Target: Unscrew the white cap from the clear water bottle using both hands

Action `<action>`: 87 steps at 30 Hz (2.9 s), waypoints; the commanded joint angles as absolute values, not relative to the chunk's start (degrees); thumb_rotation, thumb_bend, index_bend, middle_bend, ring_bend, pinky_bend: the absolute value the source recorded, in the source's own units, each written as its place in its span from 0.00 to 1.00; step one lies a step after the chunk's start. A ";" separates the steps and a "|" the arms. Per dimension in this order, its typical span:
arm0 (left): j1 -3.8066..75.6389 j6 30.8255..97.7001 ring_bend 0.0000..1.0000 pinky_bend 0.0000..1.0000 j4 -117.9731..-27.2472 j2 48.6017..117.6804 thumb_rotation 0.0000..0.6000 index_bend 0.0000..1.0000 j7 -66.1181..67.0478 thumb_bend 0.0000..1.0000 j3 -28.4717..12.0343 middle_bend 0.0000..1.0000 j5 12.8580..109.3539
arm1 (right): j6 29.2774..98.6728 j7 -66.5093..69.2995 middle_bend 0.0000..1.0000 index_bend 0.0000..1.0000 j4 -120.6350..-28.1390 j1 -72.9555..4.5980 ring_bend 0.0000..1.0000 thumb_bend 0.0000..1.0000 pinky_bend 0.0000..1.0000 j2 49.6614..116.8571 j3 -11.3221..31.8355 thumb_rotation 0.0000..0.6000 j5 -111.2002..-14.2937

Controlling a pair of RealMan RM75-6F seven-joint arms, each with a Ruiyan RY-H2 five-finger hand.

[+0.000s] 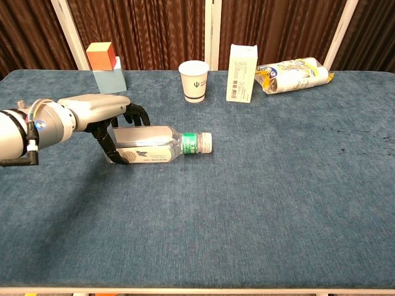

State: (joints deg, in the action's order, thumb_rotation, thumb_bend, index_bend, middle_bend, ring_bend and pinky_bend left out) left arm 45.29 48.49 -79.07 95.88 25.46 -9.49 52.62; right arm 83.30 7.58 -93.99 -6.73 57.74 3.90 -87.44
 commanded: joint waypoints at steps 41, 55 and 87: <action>39.92 65.09 0.51 0.58 -76.13 94.65 1.00 0.59 -27.91 0.38 -2.99 0.60 91.60 | 43.19 34.70 0.07 0.22 -107.21 -41.22 0.00 0.09 0.00 51.62 9.23 0.78 -91.80; 39.90 66.41 0.51 0.58 -75.11 96.43 1.00 0.59 -27.83 0.38 -3.85 0.60 91.10 | 37.51 30.48 0.08 0.26 -105.94 -46.71 0.00 0.05 0.00 54.05 10.21 0.70 -85.45; 40.44 65.58 0.51 0.58 -75.59 96.32 1.00 0.59 -26.50 0.38 -4.16 0.60 90.11 | 38.54 29.05 0.07 0.26 -107.63 -48.11 0.00 0.06 0.00 55.21 8.66 0.69 -85.66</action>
